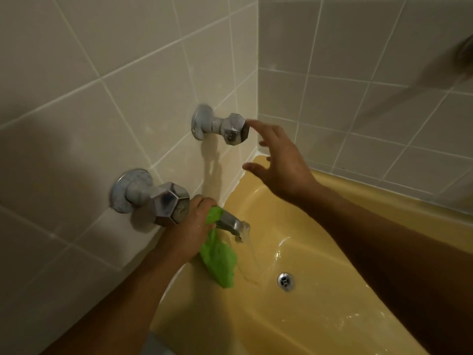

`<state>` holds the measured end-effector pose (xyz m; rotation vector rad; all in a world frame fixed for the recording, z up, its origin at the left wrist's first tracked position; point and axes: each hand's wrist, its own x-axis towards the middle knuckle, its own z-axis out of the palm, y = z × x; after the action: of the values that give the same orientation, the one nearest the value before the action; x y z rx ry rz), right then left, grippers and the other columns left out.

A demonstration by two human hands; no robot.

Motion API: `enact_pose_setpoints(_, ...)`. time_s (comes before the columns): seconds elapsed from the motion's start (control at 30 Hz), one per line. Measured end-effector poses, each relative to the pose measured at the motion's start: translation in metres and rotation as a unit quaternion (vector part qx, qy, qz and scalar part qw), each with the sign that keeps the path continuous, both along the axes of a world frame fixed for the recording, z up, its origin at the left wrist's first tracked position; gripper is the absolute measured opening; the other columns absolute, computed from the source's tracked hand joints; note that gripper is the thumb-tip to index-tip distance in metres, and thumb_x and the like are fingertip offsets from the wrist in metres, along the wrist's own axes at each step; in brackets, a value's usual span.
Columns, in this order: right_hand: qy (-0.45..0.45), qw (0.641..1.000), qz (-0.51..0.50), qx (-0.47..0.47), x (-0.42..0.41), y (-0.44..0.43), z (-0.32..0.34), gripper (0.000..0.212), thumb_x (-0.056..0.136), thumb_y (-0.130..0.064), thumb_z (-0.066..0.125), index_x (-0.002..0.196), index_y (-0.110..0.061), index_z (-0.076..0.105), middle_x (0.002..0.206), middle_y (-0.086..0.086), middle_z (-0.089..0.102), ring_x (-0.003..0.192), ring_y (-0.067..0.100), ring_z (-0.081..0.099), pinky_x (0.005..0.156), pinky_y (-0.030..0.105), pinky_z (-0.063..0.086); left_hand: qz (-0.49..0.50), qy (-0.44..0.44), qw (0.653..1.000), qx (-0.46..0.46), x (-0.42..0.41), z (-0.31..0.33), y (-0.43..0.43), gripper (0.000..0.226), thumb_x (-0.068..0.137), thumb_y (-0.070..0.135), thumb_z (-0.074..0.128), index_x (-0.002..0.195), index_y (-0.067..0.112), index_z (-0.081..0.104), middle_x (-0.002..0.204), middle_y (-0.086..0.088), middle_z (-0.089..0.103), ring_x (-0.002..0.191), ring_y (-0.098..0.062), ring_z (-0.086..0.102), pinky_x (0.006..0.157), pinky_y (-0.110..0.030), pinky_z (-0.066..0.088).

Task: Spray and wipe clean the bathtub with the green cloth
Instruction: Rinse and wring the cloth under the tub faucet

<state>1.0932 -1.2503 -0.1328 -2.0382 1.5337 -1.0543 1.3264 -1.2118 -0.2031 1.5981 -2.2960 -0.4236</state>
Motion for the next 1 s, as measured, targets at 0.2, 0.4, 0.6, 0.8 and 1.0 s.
enact_pose_setpoints(0.2,0.103,0.991,0.062,-0.062,-0.002,-0.038,0.001,0.079,0.089,-0.025,0.077,0.156,-0.034,0.036,0.156,0.004,0.038,0.129,0.022,0.05,0.1,0.043,0.054,-0.047,-0.033,0.994,0.094,-0.003,-0.005,-0.024,0.058,0.092,0.003,0.071,0.146,0.01,0.052,0.151,-0.008,0.05,0.138,-0.024,0.048,0.101,-0.007,0.017)
enact_pose_setpoints(0.4,0.084,0.991,0.061,-0.088,0.008,-0.057,0.002,0.072,0.091,-0.027,0.075,0.155,-0.027,0.04,0.144,0.006,0.05,0.117,0.016,0.054,0.099,0.036,0.055,-0.054,-0.021,0.995,0.083,-0.001,-0.016,-0.031,0.039,0.088,0.007,0.066,0.127,0.002,0.067,0.136,-0.016,0.061,0.127,-0.034,0.055,0.106,-0.023,0.034)
enact_pose_setpoints(0.6,-0.045,0.997,0.045,0.046,0.016,-0.065,0.011,0.049,0.103,-0.047,0.053,0.143,-0.019,0.054,0.112,0.005,0.071,0.087,0.015,0.072,0.081,0.031,0.06,-0.091,-0.057,0.994,0.028,0.0,-0.027,-0.03,0.041,0.077,-0.014,0.067,0.117,-0.006,0.07,0.128,-0.023,0.066,0.14,-0.051,0.045,0.114,-0.048,0.026)
enact_pose_setpoints(0.8,-0.298,0.9,0.062,0.313,0.018,-0.065,0.025,0.07,0.106,-0.058,0.032,0.12,0.004,0.062,0.098,0.024,0.072,0.076,0.036,0.073,0.069,0.04,0.062,-0.137,-0.143,0.978,-0.062,-0.002,-0.035,-0.034,0.04,0.079,0.015,0.047,0.103,0.003,0.077,0.118,-0.022,0.073,0.121,-0.054,0.062,0.101,-0.065,0.041)
enact_pose_setpoints(1.0,0.151,0.988,0.018,-0.007,0.014,-0.065,0.006,0.074,0.091,-0.071,0.055,0.145,-0.021,0.043,0.128,0.0,0.059,0.104,0.016,0.06,0.088,0.038,0.054,-0.128,-0.103,0.978,-0.125,0.004,-0.039,-0.027,0.036,0.069,0.001,0.074,0.105,0.005,0.077,0.13,-0.021,0.069,0.121,-0.049,0.063,0.112,-0.055,0.041)
